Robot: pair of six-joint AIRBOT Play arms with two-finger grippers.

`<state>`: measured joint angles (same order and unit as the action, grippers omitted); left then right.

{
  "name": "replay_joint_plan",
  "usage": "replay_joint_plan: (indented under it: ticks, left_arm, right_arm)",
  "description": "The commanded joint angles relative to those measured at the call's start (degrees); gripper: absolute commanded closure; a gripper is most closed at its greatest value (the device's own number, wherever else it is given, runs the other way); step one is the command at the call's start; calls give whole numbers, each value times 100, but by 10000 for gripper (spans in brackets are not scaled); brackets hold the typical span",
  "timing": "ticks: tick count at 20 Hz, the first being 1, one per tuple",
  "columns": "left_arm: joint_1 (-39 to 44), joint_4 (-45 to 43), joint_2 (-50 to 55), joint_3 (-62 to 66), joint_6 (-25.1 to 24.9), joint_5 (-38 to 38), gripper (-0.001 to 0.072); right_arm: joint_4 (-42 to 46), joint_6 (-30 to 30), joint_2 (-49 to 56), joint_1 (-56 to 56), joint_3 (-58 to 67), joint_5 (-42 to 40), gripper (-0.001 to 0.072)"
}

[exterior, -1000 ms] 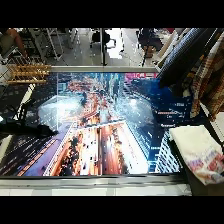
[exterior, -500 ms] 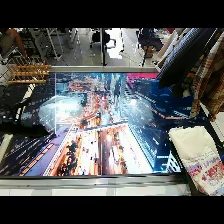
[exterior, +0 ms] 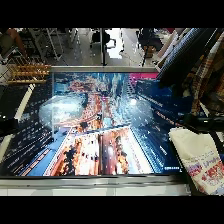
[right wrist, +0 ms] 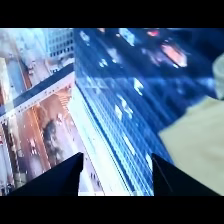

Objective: Fold the clothes and pants, and hang the long-sleeved shirts on hangers.

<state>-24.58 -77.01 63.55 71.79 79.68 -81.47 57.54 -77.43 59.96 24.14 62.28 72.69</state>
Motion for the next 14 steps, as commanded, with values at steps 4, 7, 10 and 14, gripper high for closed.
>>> replay_joint_plan:
  ticks: [4,7,10,14]
  left_arm:
    - [-103,-205,-11,59,518,-20,701]
    - [-103,-205,-11,59,518,-20,701]
    - [-103,-205,-11,59,518,-20,700]
    - [-103,-205,-11,59,518,-20,700]
  right_arm:
    - [120,-46,614,-2006,-258,-2909,696]
    - [122,-46,608,-2020,-240,-3993,696]
    - [120,-44,590,-2022,-240,-4562,696]
    - [120,-44,590,-2022,-240,-4684,696]
